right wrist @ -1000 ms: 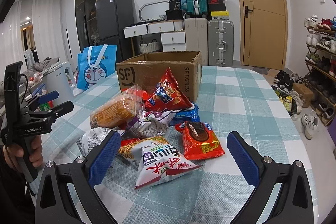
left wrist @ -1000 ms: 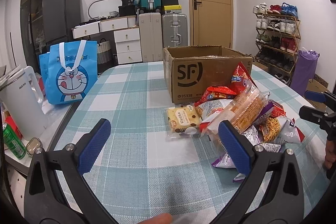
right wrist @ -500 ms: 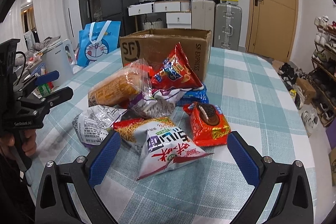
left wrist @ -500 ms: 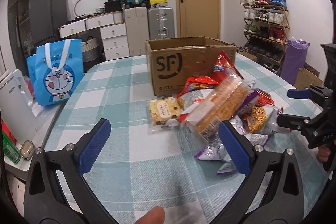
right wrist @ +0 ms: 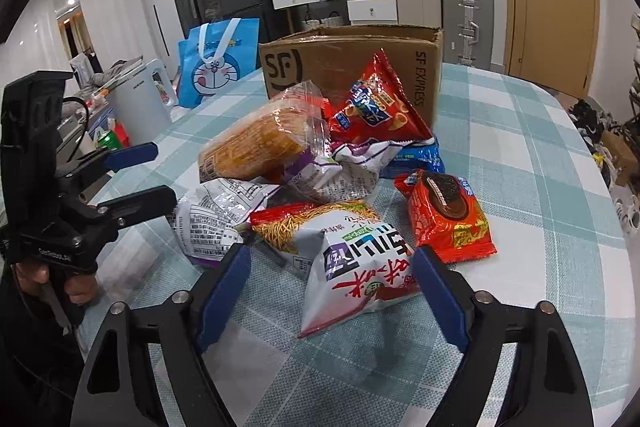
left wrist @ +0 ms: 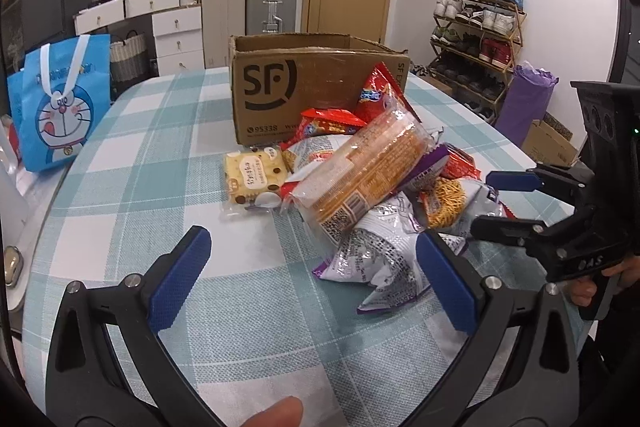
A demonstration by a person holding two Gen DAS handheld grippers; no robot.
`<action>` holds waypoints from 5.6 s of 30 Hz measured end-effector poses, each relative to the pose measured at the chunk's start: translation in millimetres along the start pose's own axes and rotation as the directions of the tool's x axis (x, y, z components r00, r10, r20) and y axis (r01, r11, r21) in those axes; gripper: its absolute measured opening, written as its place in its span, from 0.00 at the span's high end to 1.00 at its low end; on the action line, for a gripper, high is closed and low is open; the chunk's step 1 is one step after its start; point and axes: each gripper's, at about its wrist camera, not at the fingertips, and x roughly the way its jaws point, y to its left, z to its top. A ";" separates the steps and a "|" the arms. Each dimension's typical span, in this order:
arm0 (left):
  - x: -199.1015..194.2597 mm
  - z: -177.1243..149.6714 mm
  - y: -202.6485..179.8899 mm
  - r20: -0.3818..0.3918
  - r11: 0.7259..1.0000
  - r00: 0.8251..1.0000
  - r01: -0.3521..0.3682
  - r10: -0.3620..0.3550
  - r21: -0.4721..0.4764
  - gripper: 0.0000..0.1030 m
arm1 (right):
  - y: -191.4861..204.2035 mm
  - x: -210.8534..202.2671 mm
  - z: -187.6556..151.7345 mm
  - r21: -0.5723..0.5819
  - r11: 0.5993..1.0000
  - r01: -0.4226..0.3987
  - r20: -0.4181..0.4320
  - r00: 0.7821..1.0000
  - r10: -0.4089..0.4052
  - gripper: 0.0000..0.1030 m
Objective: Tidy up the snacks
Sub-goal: 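Grasp the white noodle bag with the left gripper while the right gripper grasps a white snack bag, then carry both bags over the SF box and open both grippers to drop them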
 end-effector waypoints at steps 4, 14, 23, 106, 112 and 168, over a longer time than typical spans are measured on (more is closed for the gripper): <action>3.5 0.8 -4.3 -0.026 0.999 0.999 0.045 -0.045 -0.009 0.02 | -1.6 8.7 5.5 -0.032 0.999 -0.007 -0.038 0.999 0.005 0.21; 11.6 -1.2 -21.9 -0.078 0.995 0.992 0.097 -0.095 0.027 0.16 | 0.2 18.8 2.2 -0.034 0.999 -0.039 -0.115 0.993 0.035 0.30; 26.5 -2.2 -33.6 -0.138 0.989 0.982 0.138 -0.130 0.055 0.16 | -4.9 17.0 -3.8 0.038 0.998 -0.051 -0.110 0.992 0.055 0.34; -51.7 111.1 10.8 0.190 1.000 0.982 -0.004 0.002 0.011 0.52 | -27.1 -58.0 94.3 0.167 0.982 -0.083 0.356 0.934 0.018 0.57; -29.3 135.4 15.0 0.193 1.000 0.981 -0.032 0.031 0.000 0.52 | -31.5 -44.6 112.0 0.176 0.980 -0.090 0.361 0.932 0.021 0.57; 96.5 192.9 50.2 0.108 0.997 0.991 -0.074 0.077 -0.026 0.17 | -66.2 10.7 160.7 0.184 0.983 -0.010 0.302 0.952 -0.047 0.07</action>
